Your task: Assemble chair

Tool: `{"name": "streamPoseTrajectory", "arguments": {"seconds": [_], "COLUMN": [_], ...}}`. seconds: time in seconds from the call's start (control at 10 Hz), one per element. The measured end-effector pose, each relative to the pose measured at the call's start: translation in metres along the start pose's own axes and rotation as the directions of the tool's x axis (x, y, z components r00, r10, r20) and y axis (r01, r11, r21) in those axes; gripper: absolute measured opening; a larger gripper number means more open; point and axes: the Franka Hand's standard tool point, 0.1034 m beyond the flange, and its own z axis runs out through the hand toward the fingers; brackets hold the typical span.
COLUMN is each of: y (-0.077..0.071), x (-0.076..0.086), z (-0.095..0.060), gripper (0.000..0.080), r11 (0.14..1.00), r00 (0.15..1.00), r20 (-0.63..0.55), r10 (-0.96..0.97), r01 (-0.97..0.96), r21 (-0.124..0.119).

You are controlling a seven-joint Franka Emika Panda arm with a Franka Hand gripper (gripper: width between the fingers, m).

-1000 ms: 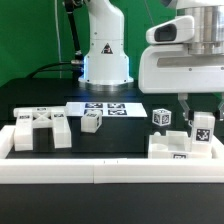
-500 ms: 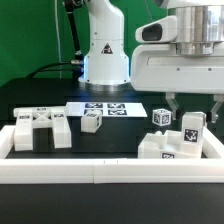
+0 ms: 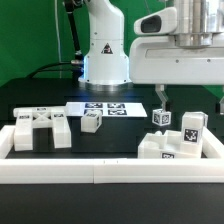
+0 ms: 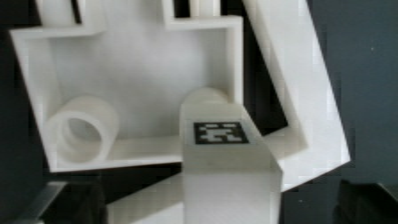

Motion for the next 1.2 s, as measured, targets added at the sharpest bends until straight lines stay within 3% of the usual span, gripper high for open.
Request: {"name": "streamPoseTrajectory", "arguments": {"seconds": [0.1, 0.7, 0.8, 0.9, 1.1, 1.2], "y": [0.012, 0.012, 0.028, 0.055, 0.094, 0.103], "x": [0.001, -0.002, -0.016, -0.031, -0.035, -0.033], "z": [-0.006, -0.003, -0.007, -0.013, -0.017, -0.017], "gripper": [0.0647, 0.0649, 0.0649, 0.0649, 0.0649, 0.0649], "r11": [1.0, 1.0, 0.997, 0.994, 0.989, 0.989], "r00": [1.0, 1.0, 0.997, 0.994, 0.988, 0.989], "r20": [-0.003, 0.003, 0.015, 0.027, 0.04, 0.041], "r10": [-0.015, -0.026, -0.072, -0.108, -0.148, -0.145], "r01": [0.015, 0.026, 0.072, 0.108, 0.149, 0.146], "r21": [-0.003, -0.006, -0.007, -0.011, -0.013, -0.016]}}
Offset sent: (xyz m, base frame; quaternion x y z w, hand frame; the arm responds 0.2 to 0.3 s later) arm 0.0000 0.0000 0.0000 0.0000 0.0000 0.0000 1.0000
